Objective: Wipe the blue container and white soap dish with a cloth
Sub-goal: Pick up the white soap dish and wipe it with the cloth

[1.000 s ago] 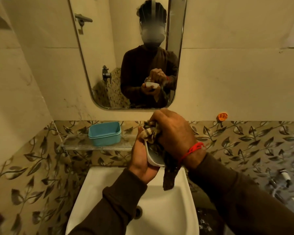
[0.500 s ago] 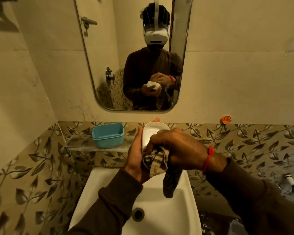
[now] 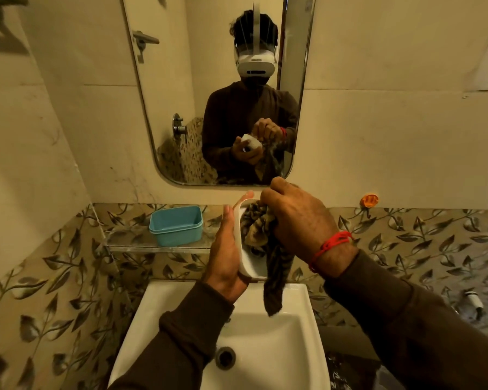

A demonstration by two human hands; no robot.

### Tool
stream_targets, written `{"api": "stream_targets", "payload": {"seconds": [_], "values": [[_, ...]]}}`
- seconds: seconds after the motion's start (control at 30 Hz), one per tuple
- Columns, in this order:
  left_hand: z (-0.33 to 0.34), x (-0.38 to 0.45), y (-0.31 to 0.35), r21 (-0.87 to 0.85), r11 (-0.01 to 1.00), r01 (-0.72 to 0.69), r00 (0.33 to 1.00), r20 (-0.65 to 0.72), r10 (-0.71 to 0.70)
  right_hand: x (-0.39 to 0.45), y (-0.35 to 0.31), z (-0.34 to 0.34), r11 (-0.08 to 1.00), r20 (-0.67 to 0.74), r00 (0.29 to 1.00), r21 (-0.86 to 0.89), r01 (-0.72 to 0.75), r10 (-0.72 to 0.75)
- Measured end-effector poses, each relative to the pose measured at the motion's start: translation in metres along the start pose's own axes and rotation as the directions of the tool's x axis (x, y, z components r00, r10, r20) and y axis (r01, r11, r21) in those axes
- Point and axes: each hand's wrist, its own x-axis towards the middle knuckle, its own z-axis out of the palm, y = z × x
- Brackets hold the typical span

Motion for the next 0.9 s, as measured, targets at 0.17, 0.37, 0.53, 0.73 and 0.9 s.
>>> {"api": "stream_targets", "payload": {"seconds": [0.17, 0.37, 0.53, 0.73, 0.9], "values": [[0.000, 0.000, 0.009, 0.083, 0.990, -0.116, 0.993, 0.008, 0.116, -0.010, -0.014, 0.003, 0.999, 0.156, 0.988, -0.033, -0.015, 0.020], [0.000, -0.001, 0.012, 0.108, 0.984, -0.140, 0.988, -0.047, 0.146, -0.012, -0.025, 0.001, 0.994, 0.381, 0.924, 0.092, -0.062, 0.023], [0.001, -0.003, 0.013, -0.037, 0.994, -0.101, 0.995, -0.026, 0.100, 0.000, -0.005, -0.005, 0.755, 0.364, 0.919, 0.558, -0.344, 0.150], [0.009, -0.002, 0.000, -0.069, 0.997, -0.020, 0.999, -0.031, 0.018, 0.011, 0.000, -0.002, 0.867, -0.082, 0.993, 0.497, -0.035, 0.087], [0.007, 0.000, -0.003, -0.054, 0.999, -0.004, 0.999, -0.048, 0.002, 0.005, -0.001, 0.007, 0.987, -0.011, 0.988, -0.047, 0.155, -0.156]]}}
